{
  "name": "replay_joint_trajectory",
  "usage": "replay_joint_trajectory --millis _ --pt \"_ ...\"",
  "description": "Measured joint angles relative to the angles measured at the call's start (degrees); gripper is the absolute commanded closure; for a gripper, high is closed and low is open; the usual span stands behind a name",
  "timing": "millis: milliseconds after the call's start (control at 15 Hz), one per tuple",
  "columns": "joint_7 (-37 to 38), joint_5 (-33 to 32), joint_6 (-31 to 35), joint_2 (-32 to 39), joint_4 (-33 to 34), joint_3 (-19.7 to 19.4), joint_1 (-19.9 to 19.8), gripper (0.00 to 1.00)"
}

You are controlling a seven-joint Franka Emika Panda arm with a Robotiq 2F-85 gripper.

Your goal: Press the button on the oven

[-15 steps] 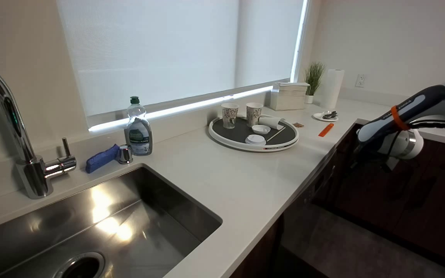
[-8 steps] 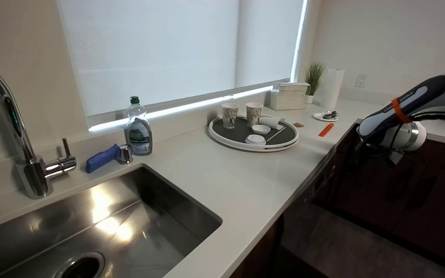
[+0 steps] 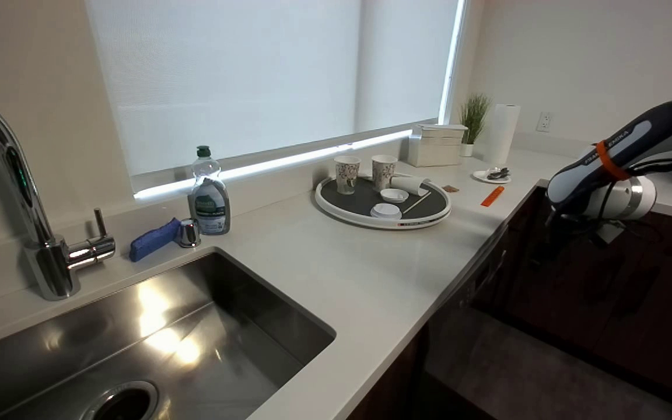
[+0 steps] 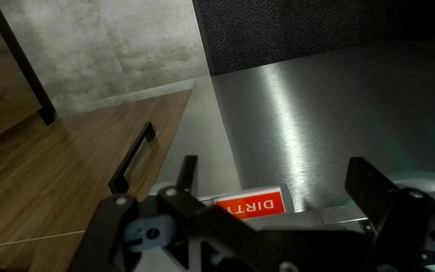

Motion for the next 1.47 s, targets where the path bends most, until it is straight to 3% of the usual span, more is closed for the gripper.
replay_joint_trajectory --millis 467,1467 --pt "3.3 -0.1 -0.1 -4.7 -4.8 -3.8 4.4 0.00" --pt "3.3 -0.1 -0.1 -15.3 -13.4 -6.6 6.9 0.00"
